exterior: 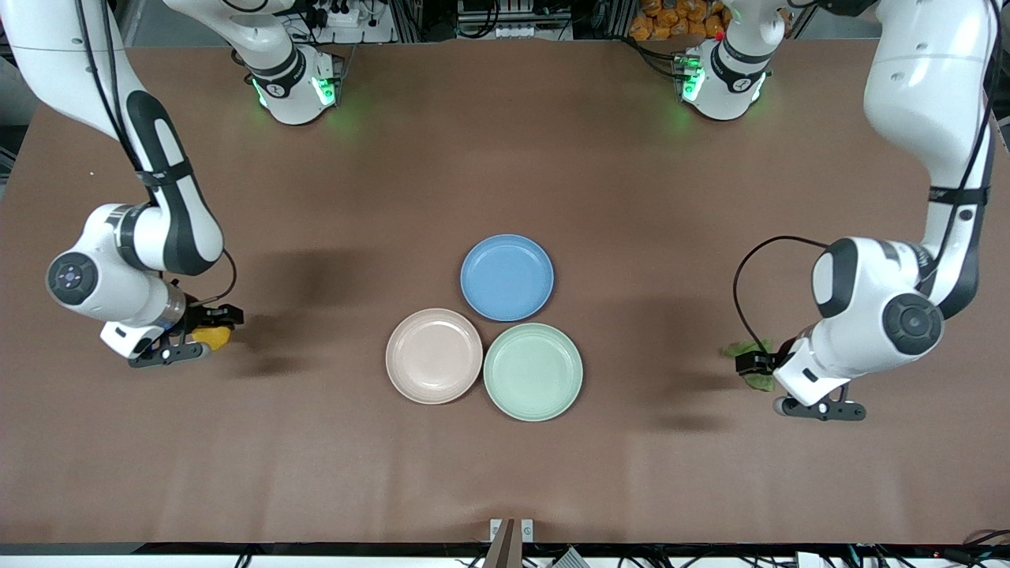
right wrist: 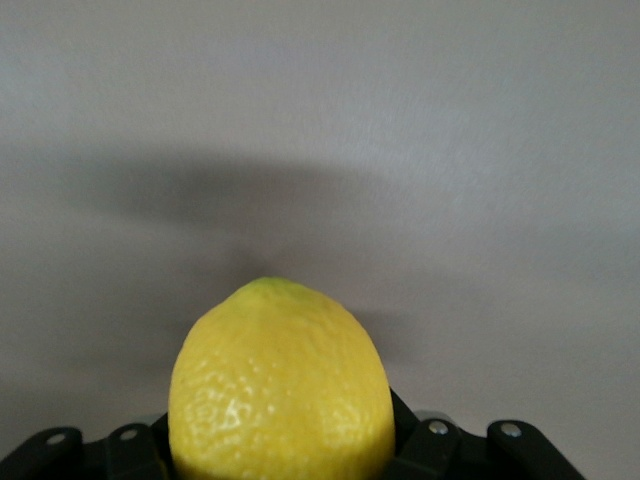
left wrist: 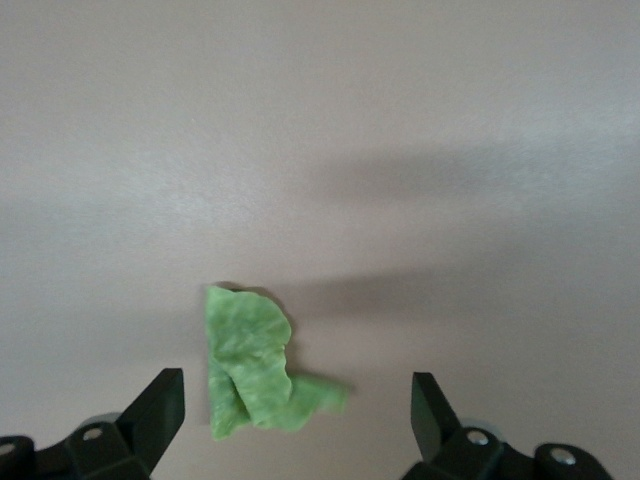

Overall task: Pick lemon and lettuce from plates
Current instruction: 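Lower and release the lettuce with the left gripper while the right gripper lowers the lemon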

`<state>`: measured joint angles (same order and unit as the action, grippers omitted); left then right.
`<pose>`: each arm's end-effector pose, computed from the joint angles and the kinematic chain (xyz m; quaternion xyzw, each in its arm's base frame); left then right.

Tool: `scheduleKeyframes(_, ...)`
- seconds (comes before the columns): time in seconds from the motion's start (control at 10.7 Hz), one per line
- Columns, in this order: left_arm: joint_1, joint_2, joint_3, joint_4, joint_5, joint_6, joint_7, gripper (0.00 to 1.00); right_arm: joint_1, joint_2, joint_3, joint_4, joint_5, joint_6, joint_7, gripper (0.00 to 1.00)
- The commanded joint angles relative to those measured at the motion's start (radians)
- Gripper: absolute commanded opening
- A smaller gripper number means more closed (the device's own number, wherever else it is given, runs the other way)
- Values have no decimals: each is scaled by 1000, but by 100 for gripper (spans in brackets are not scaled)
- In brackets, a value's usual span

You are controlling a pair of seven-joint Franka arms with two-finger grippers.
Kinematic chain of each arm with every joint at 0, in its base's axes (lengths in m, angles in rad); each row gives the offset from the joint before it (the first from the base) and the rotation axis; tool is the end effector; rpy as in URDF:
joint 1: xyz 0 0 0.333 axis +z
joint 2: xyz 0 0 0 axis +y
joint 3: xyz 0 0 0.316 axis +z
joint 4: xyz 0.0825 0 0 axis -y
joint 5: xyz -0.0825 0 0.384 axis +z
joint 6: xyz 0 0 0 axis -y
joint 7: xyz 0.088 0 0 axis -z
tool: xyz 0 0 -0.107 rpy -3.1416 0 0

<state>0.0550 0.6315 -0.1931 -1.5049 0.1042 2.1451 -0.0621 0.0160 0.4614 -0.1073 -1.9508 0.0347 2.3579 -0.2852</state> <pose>0.7073 -0.0711 0.3032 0.9988 -0.0471 0.0093 0.0136 0.6120 -0.0533 0.2378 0.9956 0.0891 -0.0274 0.0071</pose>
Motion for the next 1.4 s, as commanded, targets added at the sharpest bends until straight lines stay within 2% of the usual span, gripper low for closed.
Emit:
scheduleKeyframes(0.0, 2, -88, -11, -23, -24, -59, 25, 100, -21, -58, 15, -137, -10, 99, -14, 49)
scheduleKeyframes(0.47, 3, -220, -12, -25, -26, -160, 25, 100, -33, -43, 15, -194, -9, 199, -20, 50)
scheduleKeyframes(0.56, 3, -260, -11, -25, -24, -190, 27, 100, -33, -37, 15, -192, -9, 201, -20, 58)
scheduleKeyframes(0.65, 6, -297, -11, -26, -24, -215, 27, 100, -31, -33, 15, -189, -4, 201, -14, 100)
scheduleKeyframes(0.93, 0, -393, -12, -28, -26, -296, -33, 100, -27, -35, 15, -182, -1, 189, -5, 100)
scheduleKeyframes(1.12, 3, -432, -44, -25, -26, -349, -64, 100, -24, -36, 15, -162, -1, 169, -6, 100)
scheduleKeyframes(1.3, 3, -441, -54, -23, -12, -379, -48, 100, -27, -39, 15, -76, 5, 13, -6, 100)
